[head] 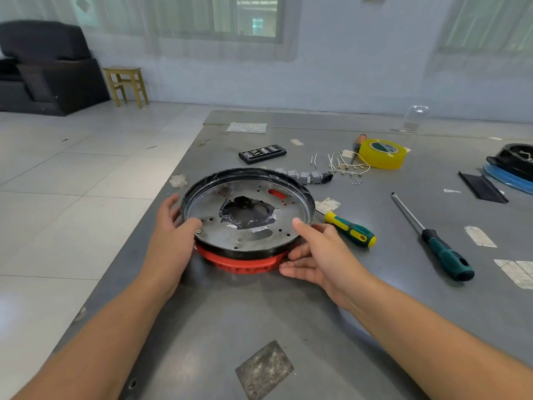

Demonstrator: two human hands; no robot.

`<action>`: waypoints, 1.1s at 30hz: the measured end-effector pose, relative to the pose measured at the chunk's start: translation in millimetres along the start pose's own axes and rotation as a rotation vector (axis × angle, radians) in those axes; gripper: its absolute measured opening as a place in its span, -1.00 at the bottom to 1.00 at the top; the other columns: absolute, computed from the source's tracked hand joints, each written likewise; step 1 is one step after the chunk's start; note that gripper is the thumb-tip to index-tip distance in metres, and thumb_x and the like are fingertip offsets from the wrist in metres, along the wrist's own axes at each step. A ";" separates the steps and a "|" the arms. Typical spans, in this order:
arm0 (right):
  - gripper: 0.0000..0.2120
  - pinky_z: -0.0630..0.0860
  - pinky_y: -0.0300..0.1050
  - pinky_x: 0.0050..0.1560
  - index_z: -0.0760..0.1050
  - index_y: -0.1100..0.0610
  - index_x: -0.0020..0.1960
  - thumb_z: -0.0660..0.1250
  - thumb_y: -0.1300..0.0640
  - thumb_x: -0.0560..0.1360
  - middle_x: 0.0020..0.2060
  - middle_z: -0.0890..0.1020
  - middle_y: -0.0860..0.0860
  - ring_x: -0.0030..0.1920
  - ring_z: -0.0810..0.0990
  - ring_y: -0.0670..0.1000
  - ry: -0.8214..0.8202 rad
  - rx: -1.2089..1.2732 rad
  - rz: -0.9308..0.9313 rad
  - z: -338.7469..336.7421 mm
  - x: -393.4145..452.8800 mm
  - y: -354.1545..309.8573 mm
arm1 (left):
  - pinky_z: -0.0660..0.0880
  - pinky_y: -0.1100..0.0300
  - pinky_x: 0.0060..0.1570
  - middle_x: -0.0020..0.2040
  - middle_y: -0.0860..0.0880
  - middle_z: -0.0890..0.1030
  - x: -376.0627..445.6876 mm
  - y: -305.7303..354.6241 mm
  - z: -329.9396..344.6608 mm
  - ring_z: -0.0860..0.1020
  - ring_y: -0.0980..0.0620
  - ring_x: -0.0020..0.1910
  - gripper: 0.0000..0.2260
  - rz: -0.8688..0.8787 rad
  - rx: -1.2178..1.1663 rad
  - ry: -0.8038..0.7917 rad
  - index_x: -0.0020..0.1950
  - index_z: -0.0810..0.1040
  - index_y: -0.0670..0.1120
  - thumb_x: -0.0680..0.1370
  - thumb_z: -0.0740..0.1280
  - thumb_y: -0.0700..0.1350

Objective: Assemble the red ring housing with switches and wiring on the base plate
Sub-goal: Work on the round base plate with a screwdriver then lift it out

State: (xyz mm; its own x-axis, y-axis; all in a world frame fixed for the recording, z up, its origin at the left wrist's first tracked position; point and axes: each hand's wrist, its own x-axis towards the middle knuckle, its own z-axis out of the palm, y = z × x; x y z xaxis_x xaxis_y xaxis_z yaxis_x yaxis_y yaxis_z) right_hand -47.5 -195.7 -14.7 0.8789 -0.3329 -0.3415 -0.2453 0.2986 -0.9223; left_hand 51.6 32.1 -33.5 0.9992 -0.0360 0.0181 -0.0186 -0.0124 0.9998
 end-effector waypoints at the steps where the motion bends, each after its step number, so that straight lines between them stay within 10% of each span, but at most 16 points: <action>1: -0.59 0.68 -0.02 -0.25 0.31 0.11 0.30 0.41 0.00 0.59 -0.34 0.62 0.17 -0.28 0.74 0.19 -0.003 -0.005 0.008 -0.2 1.0 0.4 | 0.48 -0.11 0.42 0.36 0.07 0.61 -2.5 0.1 2.9 0.60 0.03 0.32 -0.32 -0.039 0.001 0.028 0.49 0.42 0.08 0.35 0.41 0.02; 5: -0.69 0.71 0.01 -0.14 0.37 0.14 0.26 0.34 0.18 0.56 -0.25 0.64 0.19 -0.24 0.76 0.16 -0.002 -0.036 -0.026 -0.4 7.2 5.9 | 0.59 -0.11 0.27 0.12 0.09 0.73 -13.2 2.0 15.0 0.68 -0.01 0.16 -0.50 -0.054 0.001 -0.037 0.30 0.55 0.18 0.36 0.39 -0.07; 10: -0.64 0.71 -0.01 -0.12 0.39 -0.01 0.28 0.38 0.22 0.55 0.09 0.67 0.16 -0.11 0.77 0.06 0.001 -0.086 -0.168 -2.6 14.8 8.0 | 0.62 -0.04 0.23 0.29 -0.02 0.66 -2.8 9.5 19.2 0.65 -0.06 0.25 -0.15 0.043 -0.228 0.005 0.55 0.41 0.11 0.26 0.26 -0.36; 16: -0.56 0.70 -0.03 -0.13 0.38 0.06 0.37 0.38 0.30 0.56 0.17 0.67 0.13 -0.05 0.77 0.09 -0.075 0.027 -0.102 -2.5 19.7 1.7 | 0.65 0.18 -0.04 0.11 0.01 0.73 7.7 10.8 25.3 0.71 0.05 0.05 -0.26 0.077 -0.360 0.042 0.49 0.48 -0.06 0.30 0.24 -0.38; 21: -0.57 0.70 0.01 -0.10 0.41 0.15 0.36 0.28 0.43 0.54 0.12 0.71 0.15 -0.01 0.76 0.13 -0.053 0.166 -0.128 4.6 23.9 5.1 | 0.57 -0.06 0.33 0.31 -0.06 0.67 3.5 11.0 45.5 0.66 -0.05 0.27 -0.51 0.039 -0.498 0.059 0.56 0.39 -0.03 0.63 0.38 -0.21; 26: -0.54 0.70 -0.01 -0.09 0.42 0.12 0.36 0.30 0.43 0.52 0.16 0.71 0.12 0.06 0.75 0.11 -0.049 0.251 -0.197 8.1 26.4 9.2 | 0.63 -0.07 0.21 0.32 -0.10 0.67 -28.5 3.8 72.2 0.67 -0.13 0.26 -0.36 -0.136 -0.708 -0.004 0.54 0.35 0.00 0.52 0.52 0.01; 33: -0.68 0.69 0.08 0.05 0.51 0.07 0.29 0.36 0.29 0.57 0.17 0.71 0.07 0.13 0.72 0.08 -0.116 0.082 -0.248 15.2 22.2 14.5 | 0.61 -0.24 0.24 0.24 -0.16 0.70 -35.9 -6.1 83.3 0.66 -0.21 0.26 -0.55 -0.206 -0.802 -0.081 0.41 0.46 0.00 0.54 0.37 -0.27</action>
State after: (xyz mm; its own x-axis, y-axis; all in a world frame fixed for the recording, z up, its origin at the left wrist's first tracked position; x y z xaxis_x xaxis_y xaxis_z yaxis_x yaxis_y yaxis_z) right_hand -25.3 -185.2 -32.9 0.9500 -0.3019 -0.0798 0.0129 0.2932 -0.9560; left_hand 12.9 -49.8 -41.3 0.9735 -0.1835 -0.1366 0.2265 0.6879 0.6895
